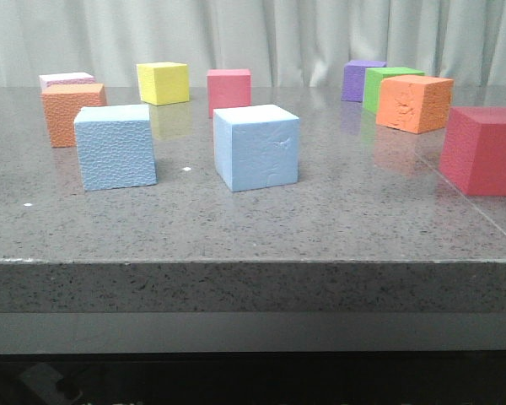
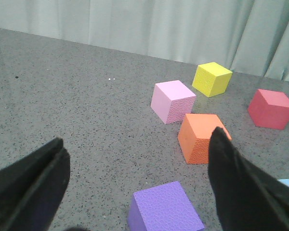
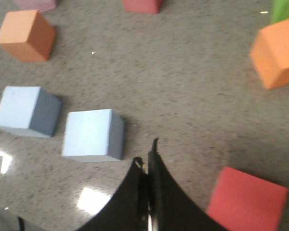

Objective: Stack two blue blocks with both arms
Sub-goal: 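Raise the right gripper away from the placed cube, then move the left gripper above the near textured light blue cube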

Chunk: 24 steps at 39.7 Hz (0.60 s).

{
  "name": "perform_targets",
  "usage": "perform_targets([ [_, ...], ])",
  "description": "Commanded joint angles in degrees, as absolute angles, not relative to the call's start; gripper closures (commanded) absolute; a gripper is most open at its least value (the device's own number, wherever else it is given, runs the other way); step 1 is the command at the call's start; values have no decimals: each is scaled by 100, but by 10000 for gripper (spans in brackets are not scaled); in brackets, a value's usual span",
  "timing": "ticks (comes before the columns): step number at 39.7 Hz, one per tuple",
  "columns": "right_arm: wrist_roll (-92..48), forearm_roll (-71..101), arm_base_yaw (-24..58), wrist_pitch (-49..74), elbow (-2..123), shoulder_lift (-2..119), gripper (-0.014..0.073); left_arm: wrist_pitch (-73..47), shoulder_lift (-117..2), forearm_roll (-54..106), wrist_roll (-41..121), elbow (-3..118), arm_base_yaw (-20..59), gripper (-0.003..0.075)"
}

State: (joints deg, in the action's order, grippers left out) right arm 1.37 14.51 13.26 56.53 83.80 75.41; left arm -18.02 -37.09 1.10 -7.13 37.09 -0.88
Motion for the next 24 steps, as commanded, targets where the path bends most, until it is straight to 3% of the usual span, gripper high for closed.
perform_targets([
  [1,107,1300,781,5455,8385,6992,663,-1344,-3695,121,-735,3921,-100,156],
  [6,107,907,360,5092,7869,6385,663,-1344,-3695,121,-735,3921,-100,156],
  [24,102,490,348,2593,4328,3353,663,-1344,-3695,121,-735,3921,-100,156],
])
